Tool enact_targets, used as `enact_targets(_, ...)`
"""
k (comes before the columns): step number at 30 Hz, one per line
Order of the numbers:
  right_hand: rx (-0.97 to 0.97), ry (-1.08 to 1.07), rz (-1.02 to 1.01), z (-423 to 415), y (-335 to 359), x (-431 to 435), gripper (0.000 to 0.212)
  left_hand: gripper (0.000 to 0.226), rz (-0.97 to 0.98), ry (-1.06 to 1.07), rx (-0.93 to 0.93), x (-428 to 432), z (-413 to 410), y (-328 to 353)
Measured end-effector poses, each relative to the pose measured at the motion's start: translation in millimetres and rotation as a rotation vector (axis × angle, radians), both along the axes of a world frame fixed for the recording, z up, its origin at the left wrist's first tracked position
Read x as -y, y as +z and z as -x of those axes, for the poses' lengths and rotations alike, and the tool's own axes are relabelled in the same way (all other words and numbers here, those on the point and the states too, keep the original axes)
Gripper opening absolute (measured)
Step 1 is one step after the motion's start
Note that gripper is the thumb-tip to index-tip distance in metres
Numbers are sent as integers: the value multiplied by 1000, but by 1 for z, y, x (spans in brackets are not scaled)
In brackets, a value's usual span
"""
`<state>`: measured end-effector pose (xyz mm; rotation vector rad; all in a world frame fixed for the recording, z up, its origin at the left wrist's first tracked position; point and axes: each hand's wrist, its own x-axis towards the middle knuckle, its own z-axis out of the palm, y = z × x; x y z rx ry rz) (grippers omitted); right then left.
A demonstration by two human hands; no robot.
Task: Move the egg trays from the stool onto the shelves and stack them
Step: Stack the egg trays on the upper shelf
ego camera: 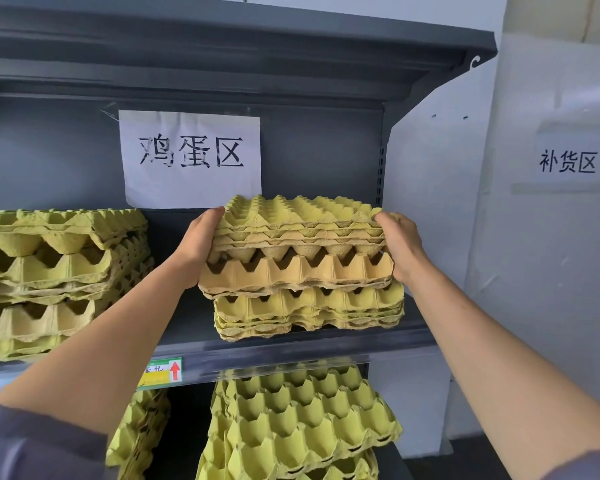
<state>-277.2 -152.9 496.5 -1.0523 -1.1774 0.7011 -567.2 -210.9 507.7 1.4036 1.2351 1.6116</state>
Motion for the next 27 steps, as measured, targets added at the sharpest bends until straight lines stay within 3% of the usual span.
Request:
enact_targets(5, -15, 49, 23, 5, 1, 2, 46, 43, -2, 20, -74, -1, 5, 6)
enact_targets(8, -33, 42, 19, 2, -1, 1, 36, 58, 48, -6, -141, -2, 5, 6)
enact_targets(14, -5, -4, 41, -1, -4, 5, 22, 23, 22, 27, -138, 3, -1, -6)
enact_targets(18, 21, 24, 78, -3, -5, 9, 28, 31, 61, 60, -180, 1, -1, -4)
enact_targets(22, 25, 44, 82, -3, -2, 12, 24, 34, 184, -46, -88, 1, 0, 0)
enact_targets(27, 18, 13, -5, 1, 8, 20, 16, 24, 129, -38, 4, 1, 5, 0)
